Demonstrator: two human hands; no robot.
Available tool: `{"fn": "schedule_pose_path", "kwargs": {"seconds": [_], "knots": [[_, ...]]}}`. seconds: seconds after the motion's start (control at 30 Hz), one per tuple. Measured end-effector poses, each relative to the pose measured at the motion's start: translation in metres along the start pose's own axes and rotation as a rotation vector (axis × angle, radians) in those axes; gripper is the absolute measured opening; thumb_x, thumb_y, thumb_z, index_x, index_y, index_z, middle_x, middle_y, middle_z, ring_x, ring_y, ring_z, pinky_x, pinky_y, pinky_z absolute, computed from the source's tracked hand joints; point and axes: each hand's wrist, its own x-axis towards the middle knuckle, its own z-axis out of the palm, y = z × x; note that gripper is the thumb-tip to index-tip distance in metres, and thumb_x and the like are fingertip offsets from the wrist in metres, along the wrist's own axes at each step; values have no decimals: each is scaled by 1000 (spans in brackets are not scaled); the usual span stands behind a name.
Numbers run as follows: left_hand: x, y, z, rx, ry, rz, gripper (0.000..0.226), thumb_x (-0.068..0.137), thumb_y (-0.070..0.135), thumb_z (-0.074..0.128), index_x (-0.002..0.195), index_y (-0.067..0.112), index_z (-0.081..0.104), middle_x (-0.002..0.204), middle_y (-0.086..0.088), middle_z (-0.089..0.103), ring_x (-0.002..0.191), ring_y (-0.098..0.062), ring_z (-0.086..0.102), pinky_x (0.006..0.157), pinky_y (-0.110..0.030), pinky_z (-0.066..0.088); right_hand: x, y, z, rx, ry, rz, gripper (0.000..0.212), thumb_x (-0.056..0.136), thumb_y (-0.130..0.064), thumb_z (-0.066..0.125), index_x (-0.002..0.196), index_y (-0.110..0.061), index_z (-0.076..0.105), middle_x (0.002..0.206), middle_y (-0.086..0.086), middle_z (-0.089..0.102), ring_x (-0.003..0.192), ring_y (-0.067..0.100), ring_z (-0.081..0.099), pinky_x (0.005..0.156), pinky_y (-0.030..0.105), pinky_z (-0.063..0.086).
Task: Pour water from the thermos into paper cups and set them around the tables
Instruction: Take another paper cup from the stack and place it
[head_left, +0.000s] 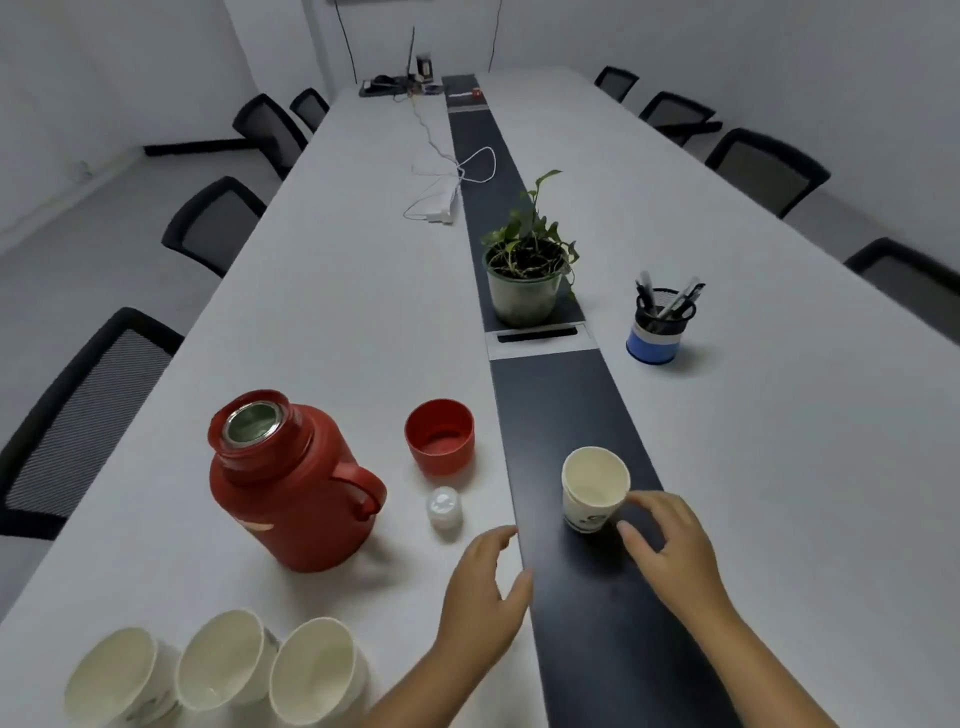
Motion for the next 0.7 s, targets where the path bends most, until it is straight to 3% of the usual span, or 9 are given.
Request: {"fn": "schedule_pose_path", "kwargs": {"seconds": [0.1,0.2,0.33,0.43,0.5,0.6,0.7], "knots": [[24,-1,39,10,-79,-85,68,94,43,69,158,33,49,156,16,53,143,-4,51,115,-27,46,25,31,9,-81,-121,-57,48,98,-29,78,143,-38,64,148,-15,52,137,13,52,113,43,48],[56,-7,63,41,-83,-150,81,90,49,71,163,30,43,163,10,47,151,-12,45,119,-28,41,51,47,20,-124,-227,-107,42,96,-31,79,136,-41,69,158,-9,47,145,17,47,119,40,41],[86,-13,76,89,-110,-167,105,81,60,81,168,29,33,172,8,37,158,-15,37,126,-36,35,66,47,18,-104,-273,-173,22,92,-30,82,108,-43,77,150,-16,51,138,8,50,114,36,44],[90,-3,73,52,-127,-149,121,72,67,87,171,31,26,173,14,31,158,-11,34,124,-34,36,63,37,7,23,-256,-158,22,91,-25,83,100,-44,75,141,-24,56,129,-1,55,105,28,49],[82,15,63,33,-139,-100,117,69,63,90,167,34,32,167,18,40,150,-7,42,119,-32,41,54,29,2,159,-225,-119,27,93,-16,82,100,-41,76,136,-24,62,124,-1,61,102,24,53],[63,48,47,-53,-141,-13,87,70,43,92,146,44,49,132,28,61,119,4,60,96,-25,53,34,20,0,378,-212,6,35,95,-2,78,100,-37,78,133,-16,69,119,12,70,100,28,59],[47,61,45,-85,-128,22,86,71,38,91,146,43,50,130,31,61,117,9,60,95,-24,54,17,15,-3,474,-231,72,35,97,1,75,98,-34,75,132,-13,71,115,20,74,96,35,62]]}}
